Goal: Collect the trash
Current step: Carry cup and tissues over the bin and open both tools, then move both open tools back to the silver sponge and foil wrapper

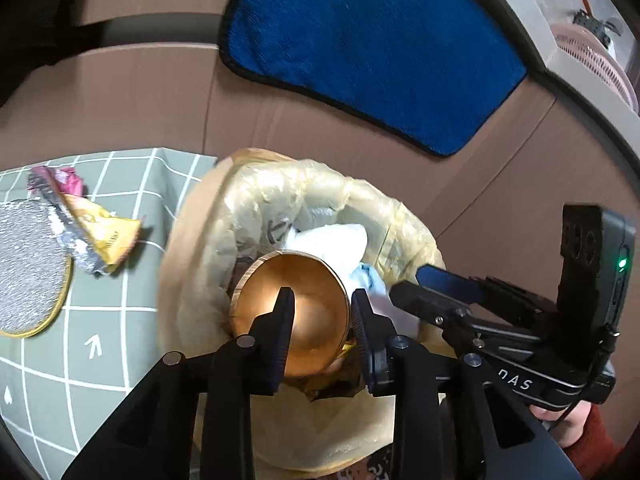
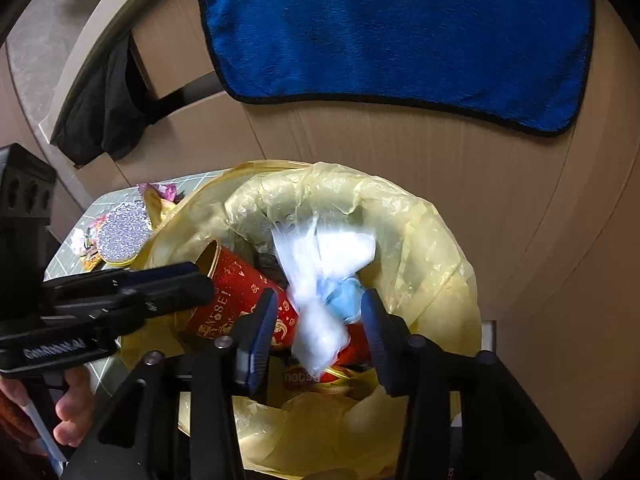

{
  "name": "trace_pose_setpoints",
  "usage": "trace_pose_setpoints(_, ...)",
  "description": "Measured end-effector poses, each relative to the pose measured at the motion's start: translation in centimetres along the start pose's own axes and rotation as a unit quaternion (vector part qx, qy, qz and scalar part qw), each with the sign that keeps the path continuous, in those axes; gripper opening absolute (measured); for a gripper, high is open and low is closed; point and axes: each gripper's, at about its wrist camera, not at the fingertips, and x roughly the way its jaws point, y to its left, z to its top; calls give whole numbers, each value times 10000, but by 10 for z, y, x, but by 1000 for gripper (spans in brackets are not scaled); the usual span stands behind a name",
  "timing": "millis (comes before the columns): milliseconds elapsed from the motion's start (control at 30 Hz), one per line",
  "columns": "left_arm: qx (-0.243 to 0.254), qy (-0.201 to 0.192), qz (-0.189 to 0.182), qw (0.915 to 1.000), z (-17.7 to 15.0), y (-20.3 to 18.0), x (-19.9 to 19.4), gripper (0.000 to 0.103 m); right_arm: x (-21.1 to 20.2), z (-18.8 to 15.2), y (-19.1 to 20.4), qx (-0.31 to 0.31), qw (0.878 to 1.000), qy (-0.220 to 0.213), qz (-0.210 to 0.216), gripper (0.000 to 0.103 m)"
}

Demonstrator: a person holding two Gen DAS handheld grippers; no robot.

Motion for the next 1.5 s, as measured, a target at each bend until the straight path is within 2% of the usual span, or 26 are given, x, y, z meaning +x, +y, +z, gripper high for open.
trace_pose_setpoints(100,-184,-148,-105,9997,1,3,-17,32,-6,-2,-2,97,9999,-10,-27,44)
trace_pose_setpoints(167,-212,-372,-37,9991,2,4,-34,32,-11,-3,0,83,9999,-48,-72,45)
trace_pose_setpoints(367,-56,-1371,576,9889,-8,6,-105,32,-37,1,28,-158,9994,-304,-96,45)
trace_pose_setpoints(467,-85,-1598,642,9850,-14,9,-137,32,-55,5,48,-291,9983,-499,-21,45)
trace_pose_setpoints(567,-3,-1821,901,9791,-20,10,-171,32,-76,10,75,-504,9963,-688,74,45)
trace_pose_setpoints(667,35,-2169,1186,9690,-24,14,-212,32,-96,19,99,-646,9935,-869,349,45)
trace_pose_setpoints(800,-353,-2543,1330,9573,-30,44,-270,32,-124,35,136,-773,9871,-1196,728,45)
trace_pose_setpoints(867,-598,-2743,1525,9476,-34,64,-294,32,-130,42,154,-884,9840,-1336,782,46)
trace_pose_setpoints(967,-1008,-3055,1985,9258,-43,96,-322,33,-128,50,182,-1082,9806,-1402,845,47)
trace_pose_setpoints(1000,-1138,-3078,2093,9211,-46,109,-327,34,-124,51,192,-1160,9796,-1393,866,47)
trace_pose_setpoints(1033,-1248,-3026,2152,9201,-47,122,-329,35,-119,53,200,-1230,9791,-1370,858,46)
trace_pose_setpoints(1167,-1514,-2611,2184,9280,-54,174,-317,35,-84,55,229,-1468,9786,-1205,788,46)
trace_pose_setpoints(1233,-1622,-2479,2057,9327,-57,193,-305,35,-64,56,235,-1503,9798,-1041,811,46)
trace_pose_setpoints(1300,-1686,-2305,1815,9410,-58,211,-288,35,-44,55,241,-1545,9808,-868,813,46)
trace_pose_setpoints(1400,-1659,-2034,1616,9513,-56,224,-263,35,-9,55,248,-1708,9814,-623,617,46)
trace_pose_setpoints(1500,-1641,-1936,1533,9550,-54,231,-248,35,26,58,245,-1779,9828,-325,380,46)
